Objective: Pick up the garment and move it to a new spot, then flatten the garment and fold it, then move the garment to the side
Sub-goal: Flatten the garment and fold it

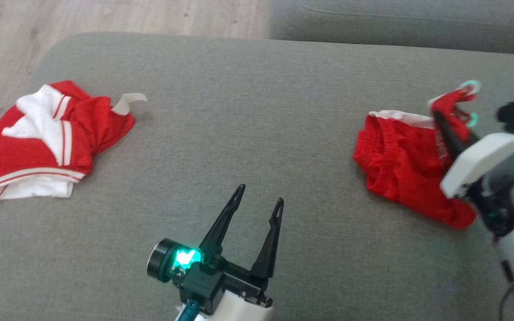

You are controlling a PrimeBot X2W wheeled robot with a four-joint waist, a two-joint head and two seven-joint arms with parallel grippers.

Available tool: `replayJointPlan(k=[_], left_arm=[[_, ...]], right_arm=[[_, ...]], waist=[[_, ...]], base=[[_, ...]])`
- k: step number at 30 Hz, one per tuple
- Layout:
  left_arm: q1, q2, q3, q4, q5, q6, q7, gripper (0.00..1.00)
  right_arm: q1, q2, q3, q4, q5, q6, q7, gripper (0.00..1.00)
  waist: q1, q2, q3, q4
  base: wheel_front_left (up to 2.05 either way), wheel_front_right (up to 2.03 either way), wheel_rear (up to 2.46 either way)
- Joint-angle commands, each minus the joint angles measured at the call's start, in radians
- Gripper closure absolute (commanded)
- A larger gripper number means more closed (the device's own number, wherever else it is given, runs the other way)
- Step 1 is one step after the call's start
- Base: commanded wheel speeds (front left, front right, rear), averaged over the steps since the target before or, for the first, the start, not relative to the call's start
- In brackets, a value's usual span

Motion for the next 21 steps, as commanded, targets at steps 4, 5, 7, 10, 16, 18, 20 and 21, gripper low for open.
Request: replayJointPlan(k=[4,5,7,10,16,18,20,21], left_arm=[[-0.022,-0.005,0.012,-0.027,-0.007,0.007,-0.005,0.00],[-0.022,-0.005,0.010,-0.026,-0.008,0.006,-0.005,0.00],[-0.022,-0.005,0.009,-0.023,-0.009,0.007,-0.005,0.00],[-0.017,-0.005,0.014,-0.020,-0.009,0.010,-0.005,0.00],[0.011,-0.005,0.027,-0.014,-0.004,0.017,-0.005,0.00],[0.021,-0.005,0.035,-0.013,-0.003,0.020,-0.005,0.00],[0.032,-0.005,0.046,-0.011,-0.002,0.021,-0.005,0.00],[0.038,-0.005,0.054,-0.011,0.000,0.024,-0.005,0.00]], right_arm=[[-0.029,0.053,0.046,-0.049,-0.025,-0.001,0.031,0.02],[-0.031,0.066,0.054,-0.053,-0.026,-0.001,0.032,0.00],[-0.032,0.083,0.065,-0.067,-0.021,-0.001,0.026,0.00],[-0.028,0.077,0.065,-0.094,-0.020,-0.001,0.010,0.00],[0.036,0.008,-0.008,-0.143,-0.046,-0.001,-0.041,0.00],[0.068,-0.005,-0.040,-0.154,-0.053,-0.001,-0.064,0.00],[0.103,-0.010,-0.074,-0.165,-0.062,-0.001,-0.095,0.00],[0.123,-0.007,-0.095,-0.170,-0.068,-0.001,-0.115,0.00]], waist=[[0.0001,0.0000,-0.002,0.034],[0.0001,0.0000,-0.004,0.038],[0.0001,0.0000,-0.008,0.043],[0.0001,0.0000,-0.019,0.037],[0.0001,0.0000,-0.069,-0.009],[0.0001,0.0000,-0.085,-0.024],[0.0001,0.0000,-0.100,-0.037],[0.0001,0.0000,-0.107,-0.043]], base=[[0.00,0.00,0.00],[0.00,0.00,0.00],[0.00,0.00,0.00],[0.00,0.00,0.00],[0.00,0.00,0.00],[0.00,0.00,0.00],[0.00,0.00,0.00],[0.00,0.00,0.00]])
